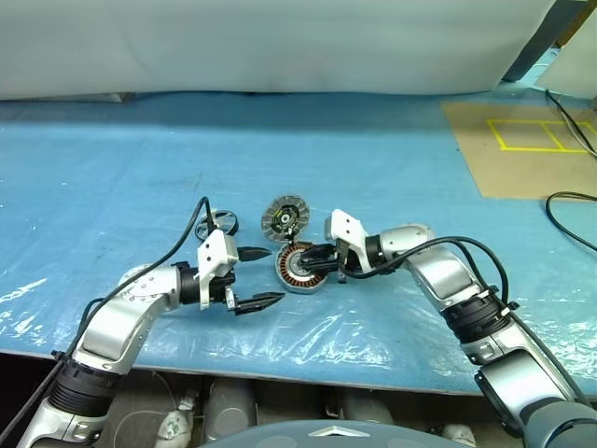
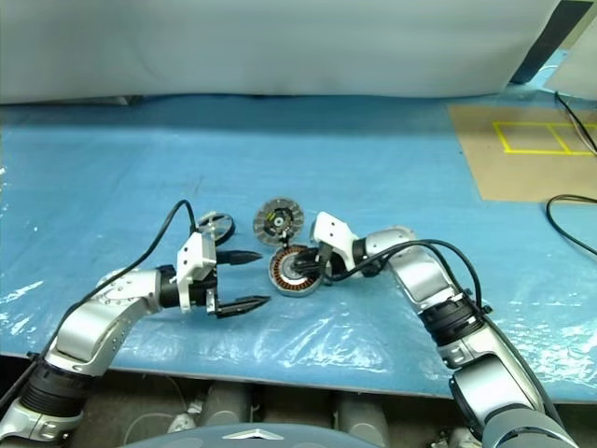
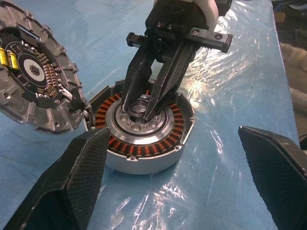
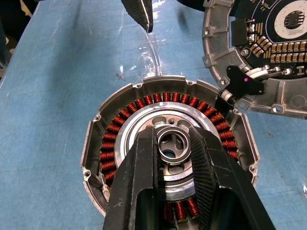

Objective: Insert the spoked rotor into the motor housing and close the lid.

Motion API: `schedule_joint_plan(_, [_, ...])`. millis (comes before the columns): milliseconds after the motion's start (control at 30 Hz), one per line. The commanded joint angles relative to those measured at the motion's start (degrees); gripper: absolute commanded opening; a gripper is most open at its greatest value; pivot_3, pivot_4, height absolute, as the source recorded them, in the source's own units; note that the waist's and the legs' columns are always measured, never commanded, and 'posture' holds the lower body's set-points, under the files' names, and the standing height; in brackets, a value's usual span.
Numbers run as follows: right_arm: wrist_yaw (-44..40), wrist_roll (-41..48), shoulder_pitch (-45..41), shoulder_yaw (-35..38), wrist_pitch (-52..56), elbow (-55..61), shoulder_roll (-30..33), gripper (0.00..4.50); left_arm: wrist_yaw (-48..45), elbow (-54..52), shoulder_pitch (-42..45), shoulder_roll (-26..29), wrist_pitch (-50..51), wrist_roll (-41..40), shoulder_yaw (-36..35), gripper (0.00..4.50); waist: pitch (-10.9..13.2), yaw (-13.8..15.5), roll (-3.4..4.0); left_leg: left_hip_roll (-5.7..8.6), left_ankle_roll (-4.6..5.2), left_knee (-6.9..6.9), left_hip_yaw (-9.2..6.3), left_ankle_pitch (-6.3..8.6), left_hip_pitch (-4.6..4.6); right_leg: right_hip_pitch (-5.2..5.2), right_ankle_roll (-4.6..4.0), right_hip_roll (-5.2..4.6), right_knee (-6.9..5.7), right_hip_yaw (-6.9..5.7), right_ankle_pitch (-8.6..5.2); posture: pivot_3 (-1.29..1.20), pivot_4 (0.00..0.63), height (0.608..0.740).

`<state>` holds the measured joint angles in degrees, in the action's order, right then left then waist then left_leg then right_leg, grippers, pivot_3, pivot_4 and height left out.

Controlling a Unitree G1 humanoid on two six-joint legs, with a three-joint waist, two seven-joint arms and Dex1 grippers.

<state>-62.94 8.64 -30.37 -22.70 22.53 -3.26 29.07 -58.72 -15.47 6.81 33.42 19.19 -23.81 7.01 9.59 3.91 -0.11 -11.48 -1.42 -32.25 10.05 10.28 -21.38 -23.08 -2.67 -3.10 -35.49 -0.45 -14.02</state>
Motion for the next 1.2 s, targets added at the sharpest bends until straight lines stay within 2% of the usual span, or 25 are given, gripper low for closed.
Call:
schedule_joint_plan(33, [-0.9,-0.9,-0.5,-0.2,-1.3,-0.2,0.1,0.57,0.1,-1.9,0.1,-0.1,-0.3,-0.6,-0.2,4.5,0.0,0.0,0.0,0.0,0.0,-0.01,0.0,0.0,0.0,0.0,0.0,0.0,-0.01,0.0,0.0,0.0,0.15,0.74])
schedule_joint_plan(1133, [-1.3,-4.9,-1.6,-1.4,-3.9,-2.7,-1.4,0.57,-0.3,-0.6,-0.4,0.1,-1.1,0.2,-0.1,4.5,0.0,-0.1,0.0,-0.02,0.02,-0.08,0.0,0.01,0.05,0.01,-0.01,0.01,-0.13,0.01,0.0,0.0,0.15,0.74])
schedule_joint_plan(1200, [-1.1,-5.3,-1.5,-1.5,-4.4,-3.0,-1.5,1.29,-0.5,-0.3,-0.4,0.2,-1.4,0.2,-0.1,4.5,0.0,0.0,0.0,-0.02,0.02,-0.08,0.0,0.01,0.06,0.01,-0.01,0.01,-0.15,0.01,0.0,0.0,0.15,0.74])
